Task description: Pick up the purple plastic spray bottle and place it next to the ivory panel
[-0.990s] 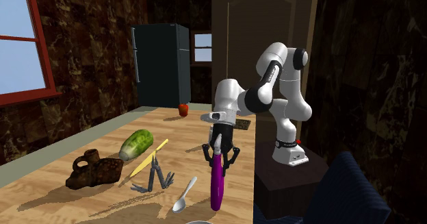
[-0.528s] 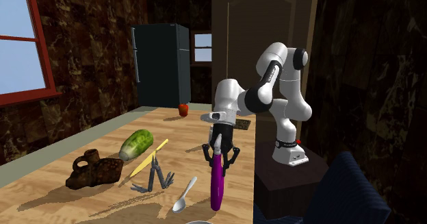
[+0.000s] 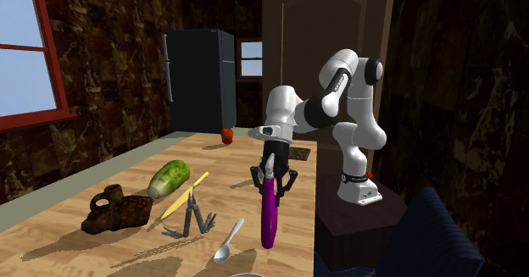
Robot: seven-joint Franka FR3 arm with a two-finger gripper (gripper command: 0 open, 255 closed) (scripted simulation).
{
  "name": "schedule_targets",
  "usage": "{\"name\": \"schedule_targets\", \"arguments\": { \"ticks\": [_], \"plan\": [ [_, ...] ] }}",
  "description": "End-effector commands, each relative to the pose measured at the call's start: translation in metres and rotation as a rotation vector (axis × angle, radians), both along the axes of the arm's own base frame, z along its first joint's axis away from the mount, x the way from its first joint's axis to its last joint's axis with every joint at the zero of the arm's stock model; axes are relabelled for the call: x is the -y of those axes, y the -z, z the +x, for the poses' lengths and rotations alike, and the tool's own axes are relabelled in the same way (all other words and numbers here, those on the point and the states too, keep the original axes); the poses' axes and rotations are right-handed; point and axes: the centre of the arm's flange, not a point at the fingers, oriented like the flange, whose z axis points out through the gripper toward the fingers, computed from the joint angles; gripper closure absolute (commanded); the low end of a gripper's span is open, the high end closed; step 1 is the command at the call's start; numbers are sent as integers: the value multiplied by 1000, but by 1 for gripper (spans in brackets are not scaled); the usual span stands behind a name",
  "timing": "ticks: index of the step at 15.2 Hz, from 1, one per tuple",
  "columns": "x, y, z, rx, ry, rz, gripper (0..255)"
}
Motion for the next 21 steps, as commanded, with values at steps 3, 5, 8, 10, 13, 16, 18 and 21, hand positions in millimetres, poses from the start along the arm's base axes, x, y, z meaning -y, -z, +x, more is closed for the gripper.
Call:
{"name": "schedule_targets", "arguments": {
  "ticks": [3,5,8,10,13,16,18,21],
  "plan": [
    [-1,-21,0,0,0,0,255],
    [-1,-32,0,0,0,0,255],
    [-1,-48,0,0,0,0,255],
    [-1,-58,0,0,0,0,255],
    [-1,-74,0,0,0,0,255],
    [-1,-90,0,0,0,0,255],
    [-1,-101,0,0,0,0,255],
    [-1,-116,0,0,0,0,255]
  ]
}}
